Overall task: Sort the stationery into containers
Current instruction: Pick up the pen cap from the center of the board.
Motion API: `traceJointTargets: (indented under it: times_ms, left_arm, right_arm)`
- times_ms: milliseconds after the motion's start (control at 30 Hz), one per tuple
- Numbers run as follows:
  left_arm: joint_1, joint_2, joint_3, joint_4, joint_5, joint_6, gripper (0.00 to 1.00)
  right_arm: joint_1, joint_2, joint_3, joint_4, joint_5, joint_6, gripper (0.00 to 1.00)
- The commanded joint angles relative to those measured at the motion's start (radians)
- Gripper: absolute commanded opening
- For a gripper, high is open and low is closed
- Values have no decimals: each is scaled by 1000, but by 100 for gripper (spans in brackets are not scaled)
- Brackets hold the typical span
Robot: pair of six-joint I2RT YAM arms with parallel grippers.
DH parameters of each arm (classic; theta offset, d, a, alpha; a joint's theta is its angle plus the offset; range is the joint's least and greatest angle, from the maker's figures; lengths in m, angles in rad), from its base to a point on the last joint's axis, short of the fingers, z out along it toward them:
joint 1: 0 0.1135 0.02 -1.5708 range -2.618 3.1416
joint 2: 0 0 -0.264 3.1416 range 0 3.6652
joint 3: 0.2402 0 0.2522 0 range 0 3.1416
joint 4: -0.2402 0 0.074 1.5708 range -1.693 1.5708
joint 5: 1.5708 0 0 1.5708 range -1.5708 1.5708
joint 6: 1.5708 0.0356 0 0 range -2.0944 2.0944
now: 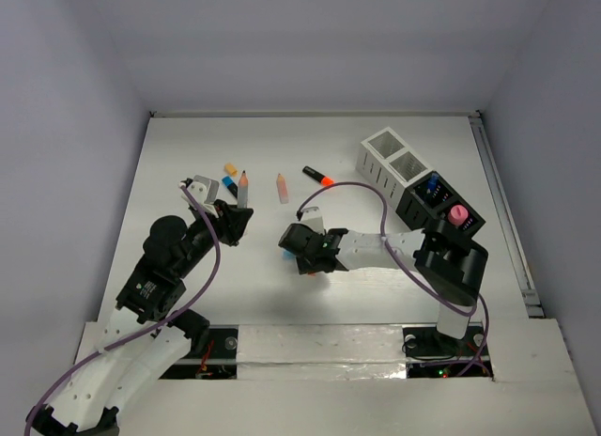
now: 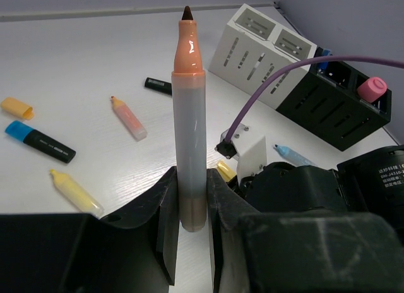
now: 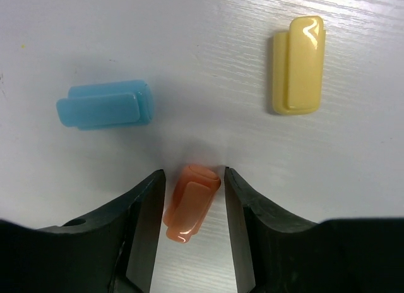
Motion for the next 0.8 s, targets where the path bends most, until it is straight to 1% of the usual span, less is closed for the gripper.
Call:
traceJointTargets:
  times_ms: [0,133,200,300,333,367,567,633,667,700,767]
  left_arm:
    - [6,0,7,52,5,1,0]
    - [6,0,7,52,5,1,0]
    - [6,0,6,52,5,1,0]
    - [6,-1,6,53,6,1,0]
    - [6,0,4,53,8,0,0]
    - [6,-1,6,53,8,0,0]
    - [6,-1,4,53,8,-2,0]
    - [6,-1,4,53,8,0,0]
    - [6,-1,4,53,9,-2,0]
    - [6,0,4,53,8,0,0]
    - [6,2,6,52,9,-3,0]
  right_arm:
    - [-11,27,2,-51,26,31,48]
    - [-11,4,-16,-62,14,51,48]
    - [-11,3,-22,-69,3,63,52]
    - [-11,-4,-34,-59,-15,71,52]
    - [-11,-5,-42,-48,-29,72,49]
    - [-11,-7,-45,-40,-37,74,43]
    - [-11,-7,-42,-36,-44,76,38]
    - [-11,-11,-44,-36,-41,77,32]
    - [-11,-14,-50,-36,-37,82,25]
    - [-11,-19,-54,-32,-37,85,21]
    - [-11,-46,-67,-22,-27,91,15]
